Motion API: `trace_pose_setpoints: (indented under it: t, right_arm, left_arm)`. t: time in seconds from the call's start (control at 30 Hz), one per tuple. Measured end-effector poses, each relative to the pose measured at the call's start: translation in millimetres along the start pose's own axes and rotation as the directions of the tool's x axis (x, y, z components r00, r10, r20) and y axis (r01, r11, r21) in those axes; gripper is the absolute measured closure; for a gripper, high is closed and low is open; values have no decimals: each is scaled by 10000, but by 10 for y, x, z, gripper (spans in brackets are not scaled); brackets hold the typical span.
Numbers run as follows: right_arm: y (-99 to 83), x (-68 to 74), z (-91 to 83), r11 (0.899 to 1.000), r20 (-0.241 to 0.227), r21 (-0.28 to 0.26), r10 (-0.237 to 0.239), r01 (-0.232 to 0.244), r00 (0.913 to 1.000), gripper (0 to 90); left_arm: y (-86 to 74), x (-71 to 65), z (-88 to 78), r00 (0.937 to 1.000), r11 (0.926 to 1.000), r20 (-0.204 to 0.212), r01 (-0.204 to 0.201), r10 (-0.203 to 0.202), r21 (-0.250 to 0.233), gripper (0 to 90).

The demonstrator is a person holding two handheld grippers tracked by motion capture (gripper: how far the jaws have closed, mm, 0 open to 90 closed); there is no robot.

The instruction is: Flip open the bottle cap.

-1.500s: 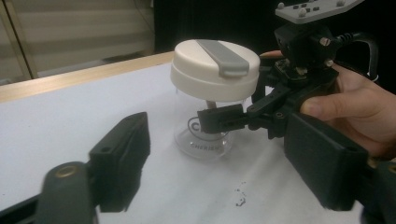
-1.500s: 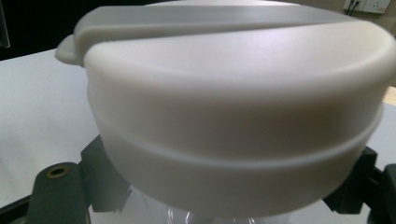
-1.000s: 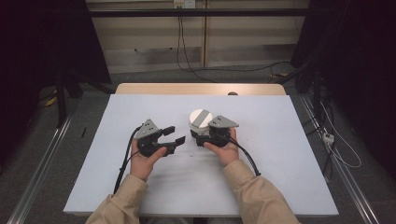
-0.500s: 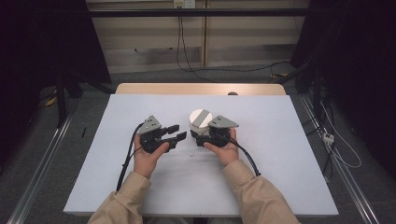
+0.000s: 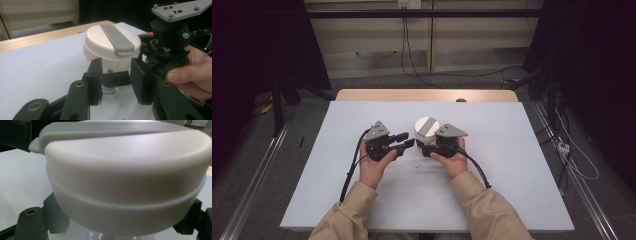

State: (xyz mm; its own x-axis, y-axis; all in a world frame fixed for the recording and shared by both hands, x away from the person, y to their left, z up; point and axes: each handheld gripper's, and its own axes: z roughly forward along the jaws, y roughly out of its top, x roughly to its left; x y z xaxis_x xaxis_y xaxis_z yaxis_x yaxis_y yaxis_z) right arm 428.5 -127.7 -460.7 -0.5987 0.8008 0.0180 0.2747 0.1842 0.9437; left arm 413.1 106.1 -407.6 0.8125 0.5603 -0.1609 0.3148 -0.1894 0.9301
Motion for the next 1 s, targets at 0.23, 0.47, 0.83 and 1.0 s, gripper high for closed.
trace_pose_setpoints:
  t: [0.23, 0.47, 0.83, 1.0]
  right_arm:
    - [1, -1, 0, 10000, -2, 11, 2, -2, 10000, 187]
    - [-1, -1, 2, 10000, -9, 0, 14, -14, 10000, 187]
    - [-2, -1, 2, 10000, -14, 3, 13, -13, 10000, 187]
    - [-3, 1, 2, 10000, -3, 5, 7, -7, 10000, 187]
  left_arm:
    - [25, 4, 35, 9999, 9999, 98, 53, -54, 118, 664]
    - [17, 17, 65, 9998, 9994, 181, 64, -70, 335, 765]
    - [9, 21, 94, 10000, 9962, 35, -15, 12, 871, 882]
    - [14, -4, 129, 9999, 9952, 145, -72, 58, 976, 898]
